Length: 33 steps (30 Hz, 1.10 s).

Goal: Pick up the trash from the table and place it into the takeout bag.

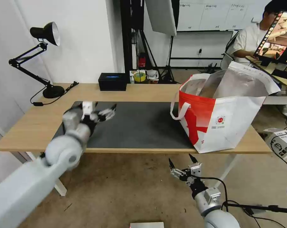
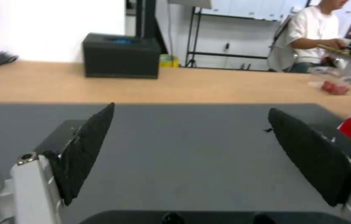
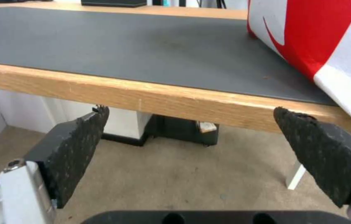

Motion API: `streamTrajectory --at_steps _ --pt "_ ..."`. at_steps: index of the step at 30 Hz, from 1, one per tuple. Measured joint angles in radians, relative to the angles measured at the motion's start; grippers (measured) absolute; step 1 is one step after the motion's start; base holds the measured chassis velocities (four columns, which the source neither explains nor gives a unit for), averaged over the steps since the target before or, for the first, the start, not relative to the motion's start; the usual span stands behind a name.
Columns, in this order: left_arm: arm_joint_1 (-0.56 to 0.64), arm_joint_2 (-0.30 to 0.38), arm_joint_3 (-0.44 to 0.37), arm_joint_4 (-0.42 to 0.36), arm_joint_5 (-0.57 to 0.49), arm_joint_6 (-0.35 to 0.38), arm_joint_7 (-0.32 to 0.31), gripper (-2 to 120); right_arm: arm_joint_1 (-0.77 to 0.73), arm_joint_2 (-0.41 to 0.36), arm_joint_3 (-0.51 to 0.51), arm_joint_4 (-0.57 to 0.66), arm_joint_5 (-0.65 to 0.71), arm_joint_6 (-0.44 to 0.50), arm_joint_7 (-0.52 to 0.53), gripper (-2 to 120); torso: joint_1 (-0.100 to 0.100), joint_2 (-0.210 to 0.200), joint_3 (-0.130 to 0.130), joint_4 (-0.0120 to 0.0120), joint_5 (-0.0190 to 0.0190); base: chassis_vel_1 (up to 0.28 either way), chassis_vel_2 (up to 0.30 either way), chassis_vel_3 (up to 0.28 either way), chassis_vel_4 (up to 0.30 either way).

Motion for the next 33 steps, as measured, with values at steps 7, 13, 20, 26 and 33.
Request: streamTrajectory --at_steps 7,13,20,26,33 --pt "0.235 -0.066 -0.181 -0.037 0.115 -0.051 0.040 100 0.000 0.000 0.000 0.000 0.000 0.000 0.000 100 0.000 0.000 0.000 -0.0003 0.0002 0.000 0.000 0.000 0.000" --pt "0.417 -0.144 -0.322 -0.055 0.199 -0.099 0.062 100 0.000 0.000 0.000 0.000 0.000 0.000 0.000 100 0.000 0.000 0.000 -0.0001 0.0002 0.000 0.000 0.000 0.000" --pt "0.552 -0.231 -0.413 -0.059 0.282 -0.140 0.110 100 0.000 0.000 0.000 0.000 0.000 0.000 0.000 100 0.000 0.000 0.000 0.0000 0.0002 0.000 0.000 0.000 0.000" --pt "0.648 -0.308 -0.468 -0.054 0.334 -0.194 0.153 100 0.000 0.000 0.000 0.000 0.000 0.000 0.000 100 0.000 0.000 0.000 -0.0001 0.0002 0.000 0.000 0.000 0.000" --pt "0.702 -0.339 -0.497 -0.030 0.343 -0.226 0.189 100 0.000 0.000 0.000 0.000 0.000 0.000 0.000 100 0.000 0.000 0.000 -0.0002 0.0001 0.000 0.000 0.000 0.000"
